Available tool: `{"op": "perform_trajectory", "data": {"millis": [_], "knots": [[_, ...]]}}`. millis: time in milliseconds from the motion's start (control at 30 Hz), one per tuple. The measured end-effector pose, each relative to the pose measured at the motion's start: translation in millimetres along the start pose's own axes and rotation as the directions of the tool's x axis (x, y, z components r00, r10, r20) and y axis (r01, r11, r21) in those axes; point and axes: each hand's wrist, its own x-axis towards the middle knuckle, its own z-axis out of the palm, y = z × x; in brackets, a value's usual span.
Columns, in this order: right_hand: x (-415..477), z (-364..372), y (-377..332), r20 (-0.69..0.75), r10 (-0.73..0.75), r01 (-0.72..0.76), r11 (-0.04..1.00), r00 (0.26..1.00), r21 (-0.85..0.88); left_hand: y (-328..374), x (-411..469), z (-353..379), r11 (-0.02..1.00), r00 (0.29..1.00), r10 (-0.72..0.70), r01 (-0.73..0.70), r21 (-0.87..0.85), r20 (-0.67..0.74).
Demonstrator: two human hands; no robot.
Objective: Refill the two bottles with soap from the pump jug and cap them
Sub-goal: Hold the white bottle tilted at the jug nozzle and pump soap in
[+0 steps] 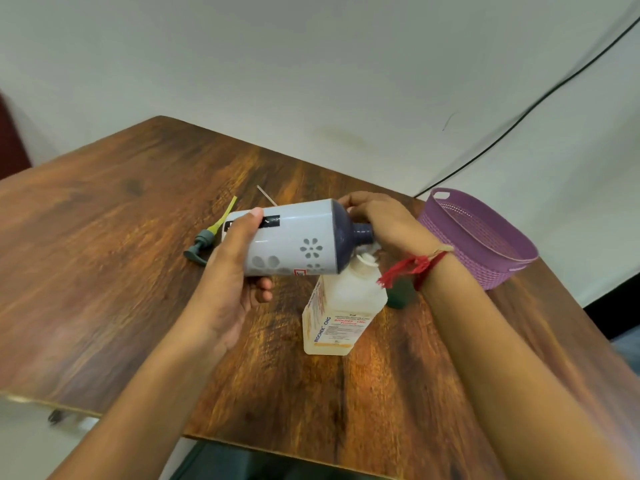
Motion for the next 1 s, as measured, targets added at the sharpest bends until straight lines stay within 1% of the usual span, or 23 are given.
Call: {"op": "perform_trajectory", "data": {"millis": [67, 133, 267, 333, 400, 467, 500, 600, 700, 767, 833, 900, 933, 1000], "knots": [[0.4, 3.8, 2.5, -0.02, 0.005, -0.004, 0.999, 1.0, 0.043, -1.2, -0.3, -0.6, 1.0, 0.999, -0.028, 0.028, -0.004, -0.015], [-1.3, 4.0, 4.7, -0.012, -0.001, 0.001, 0.999, 1.0, 0.051, -2.5, -0.9, -0.3, 0.998, 0.998, -0.059, 0.059, -0.011, -0.024], [-3.2, -7.0, -7.8, 0.072, 0.005, -0.007, 0.999, 0.997, 0.038, 0.7, -1.7, 2.3, 0.999, 1.0, -0.031, 0.031, -0.022, -0.003], [-2.4, -6.6, -7.4, 0.089, 0.018, -0.027, 0.995, 0.996, 0.101, 2.1, -1.3, 2.5, 1.0, 1.0, -0.008, 0.008, -0.02, 0.004], [-1.5, -1.1, 0.0, 0.072, 0.013, -0.028, 0.975, 0.997, 0.221, 2.1, -1.7, 1.5, 1.0, 1.0, 0.0, 0.001, -0.007, 0.002], [-2.0, 4.7, 6.0, 0.056, 0.004, -0.019, 0.96, 0.998, 0.279, 1.0, -2.9, 0.3, 1.0, 1.0, -0.011, 0.011, 0.003, -0.011], [-2.3, 6.2, 7.0, 0.055, 0.005, -0.019, 0.965, 0.998, 0.262, 0.2, -3.4, -0.6, 1.0, 1.0, -0.02, 0.02, 0.001, -0.021], [-0.3, 1.4, 0.9, 0.059, 0.001, -0.009, 0.992, 0.998, 0.128, 0.6, -4.8, -0.9, 0.999, 0.999, -0.032, 0.032, -0.009, -0.02], [4.2, -7.2, -6.6, 0.087, -0.021, 0.018, 0.999, 0.996, 0.033, 3.6, -3.7, 1.5, 1.0, 1.0, -0.002, 0.002, -0.017, 0.003], [4.9, -7.0, -4.0, 0.077, -0.014, 0.009, 0.998, 0.997, 0.061, 4.4, -2.0, 2.7, 1.0, 1.0, 0.016, -0.016, -0.005, 0.008], [2.9, -2.2, 2.7, 0.048, -0.018, 0.01, 0.987, 0.999, 0.162, 3.1, -1.4, 1.9, 1.0, 1.0, 0.003, -0.003, 0.007, -0.003], [0.1, 2.7, 7.7, 0.028, -0.032, 0.025, 0.974, 0.999, 0.224, 1.0, -2.4, 0.7, 1.0, 0.999, -0.028, 0.028, -0.002, -0.02], [0.0, 3.1, 8.5, 0.021, -0.026, 0.021, 0.975, 0.999, 0.223, 0.0, -2.5, 0.3, 0.999, 0.999, -0.042, 0.042, -0.004, -0.019], [1.1, -0.4, 4.0, 0.02, -0.001, -0.003, 0.986, 1.0, 0.166, 0.7, -3.4, 0.8, 0.999, 0.999, -0.052, 0.052, -0.003, -0.001]]}}
